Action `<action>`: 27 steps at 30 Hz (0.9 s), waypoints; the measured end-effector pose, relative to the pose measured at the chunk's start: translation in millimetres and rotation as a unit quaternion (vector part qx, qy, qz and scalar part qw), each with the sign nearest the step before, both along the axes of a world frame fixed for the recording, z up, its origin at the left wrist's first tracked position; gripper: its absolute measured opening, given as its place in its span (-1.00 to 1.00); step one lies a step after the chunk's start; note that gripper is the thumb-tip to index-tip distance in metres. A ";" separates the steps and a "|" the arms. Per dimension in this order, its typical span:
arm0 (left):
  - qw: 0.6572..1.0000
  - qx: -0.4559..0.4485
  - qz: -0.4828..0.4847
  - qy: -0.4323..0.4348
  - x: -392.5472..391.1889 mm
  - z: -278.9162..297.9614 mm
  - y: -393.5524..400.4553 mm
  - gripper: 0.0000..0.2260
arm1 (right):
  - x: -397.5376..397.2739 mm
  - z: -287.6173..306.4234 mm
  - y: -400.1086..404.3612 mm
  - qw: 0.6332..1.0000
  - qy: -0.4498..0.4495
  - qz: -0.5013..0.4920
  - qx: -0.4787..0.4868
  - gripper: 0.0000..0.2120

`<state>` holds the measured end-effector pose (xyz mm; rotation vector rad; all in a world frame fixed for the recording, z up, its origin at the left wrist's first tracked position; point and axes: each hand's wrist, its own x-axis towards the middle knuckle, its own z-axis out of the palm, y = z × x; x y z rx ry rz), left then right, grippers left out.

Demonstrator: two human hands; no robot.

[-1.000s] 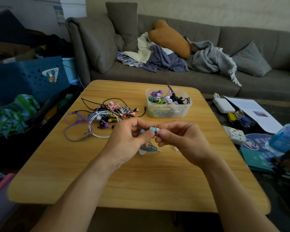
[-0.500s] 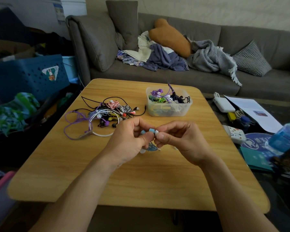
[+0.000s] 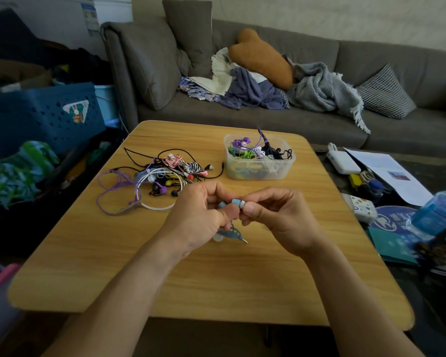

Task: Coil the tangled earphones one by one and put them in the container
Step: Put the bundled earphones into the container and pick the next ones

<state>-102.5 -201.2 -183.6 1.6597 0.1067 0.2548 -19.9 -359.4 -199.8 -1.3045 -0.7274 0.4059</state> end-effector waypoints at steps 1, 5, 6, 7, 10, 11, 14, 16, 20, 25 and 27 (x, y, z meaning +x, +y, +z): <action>1.000 0.022 0.005 -0.011 -0.3 0.1 0.4 -0.81 | -0.3 -0.2 0.8 1.000 0.008 0.004 0.004 -0.91; 1.000 0.006 0.009 -0.028 -1.8 -0.2 2.2 -0.82 | -1.6 -1.3 5.3 0.999 0.029 0.028 0.029 -0.85; 1.000 0.006 0.003 -0.030 -2.3 0.8 2.7 -0.82 | -2.2 -0.6 5.7 0.998 0.044 0.037 0.034 -0.83; 0.999 0.018 0.000 -0.035 -3.0 1.7 3.8 -0.81 | -3.2 0.5 6.3 0.996 0.063 0.048 0.038 -0.85; 0.997 0.050 0.007 -0.061 -3.4 2.6 5.3 -0.80 | -4.4 0.8 8.2 0.990 0.122 0.061 0.045 -0.87; 0.996 0.053 0.016 -0.070 -3.1 1.9 4.9 -0.79 | -4.7 0.5 9.4 0.988 0.138 0.058 0.046 -0.86; 0.994 0.046 0.048 -0.085 -2.3 -1.3 2.4 -0.78 | -5.9 1.4 11.6 0.985 0.163 0.039 0.046 -0.82; 0.993 0.049 0.065 -0.091 -1.6 -3.2 2.9 -0.78 | -6.8 2.7 12.0 0.984 0.171 0.028 0.045 -0.81; 0.991 0.053 0.074 -0.094 -1.5 -2.9 2.6 -0.79 | -7.9 4.1 12.4 0.982 0.184 0.024 0.046 -0.76; 0.991 0.057 0.061 -0.107 -2.4 -0.5 2.3 -0.79 | -11.2 8.0 14.3 0.973 0.219 0.033 0.063 -0.82; 0.990 0.061 0.056 -0.114 -2.7 0.1 2.9 -0.77 | -12.3 8.7 15.0 0.970 0.231 0.039 0.068 -0.82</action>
